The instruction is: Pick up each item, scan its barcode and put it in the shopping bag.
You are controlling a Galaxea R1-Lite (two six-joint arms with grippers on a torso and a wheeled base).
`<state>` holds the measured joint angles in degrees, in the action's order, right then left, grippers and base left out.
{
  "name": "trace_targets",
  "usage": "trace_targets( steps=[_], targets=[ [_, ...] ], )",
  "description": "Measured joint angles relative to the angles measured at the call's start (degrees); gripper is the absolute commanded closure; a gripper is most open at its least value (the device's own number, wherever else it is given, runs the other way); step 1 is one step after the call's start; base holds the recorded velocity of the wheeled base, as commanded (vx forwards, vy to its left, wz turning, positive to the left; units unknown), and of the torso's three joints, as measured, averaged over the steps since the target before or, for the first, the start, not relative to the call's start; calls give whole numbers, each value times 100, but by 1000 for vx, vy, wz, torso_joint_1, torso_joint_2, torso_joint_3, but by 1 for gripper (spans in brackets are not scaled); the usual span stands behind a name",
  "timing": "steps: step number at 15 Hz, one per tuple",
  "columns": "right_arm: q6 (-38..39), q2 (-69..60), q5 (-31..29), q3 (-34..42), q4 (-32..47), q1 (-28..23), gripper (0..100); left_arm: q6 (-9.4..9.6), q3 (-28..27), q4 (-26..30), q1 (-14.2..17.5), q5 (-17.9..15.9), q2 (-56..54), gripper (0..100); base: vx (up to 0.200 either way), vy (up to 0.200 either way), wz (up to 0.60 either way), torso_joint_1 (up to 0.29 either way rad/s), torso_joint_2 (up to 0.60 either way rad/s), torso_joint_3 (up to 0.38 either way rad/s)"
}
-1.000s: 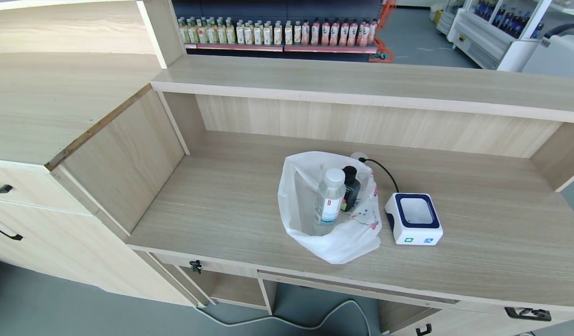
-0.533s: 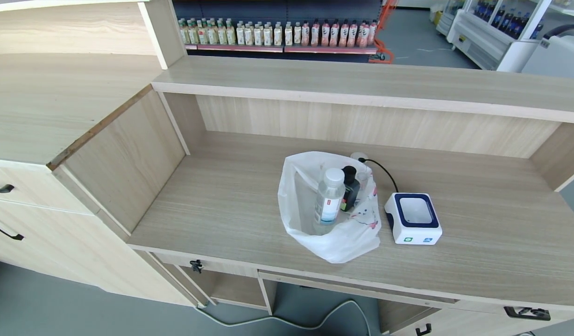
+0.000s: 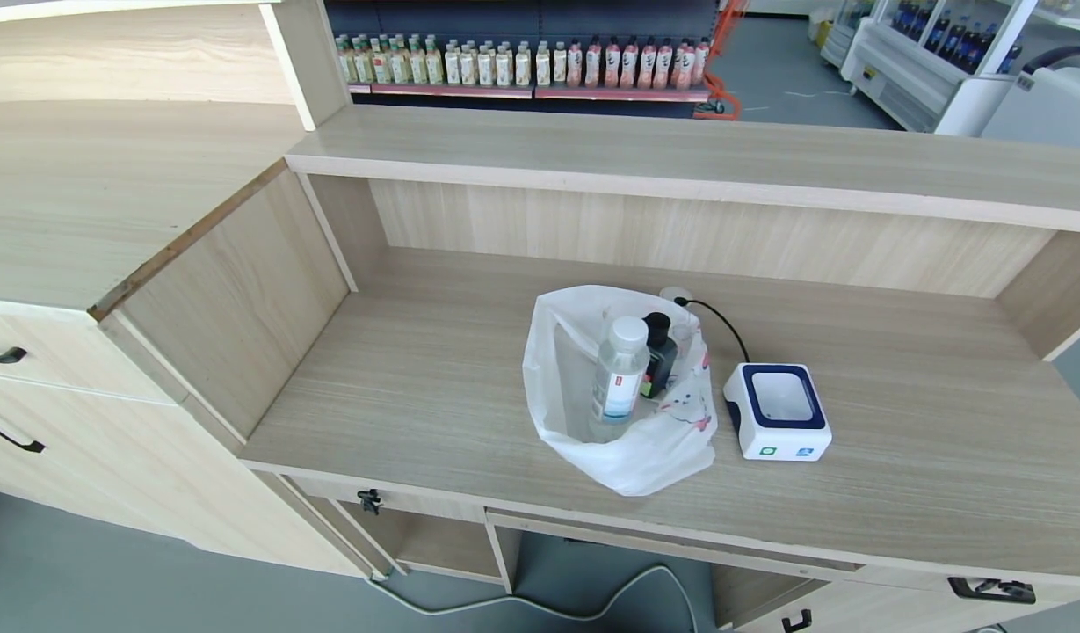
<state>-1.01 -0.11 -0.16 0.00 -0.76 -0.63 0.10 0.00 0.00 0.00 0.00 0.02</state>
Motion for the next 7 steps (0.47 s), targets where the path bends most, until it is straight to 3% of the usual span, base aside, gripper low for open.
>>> trace_targets(
  steps=[7],
  targets=[
    [26,-11,0,0,0,4,0,0,0,0,0,0,0,0,0,0,0,0,0,0]
  ],
)
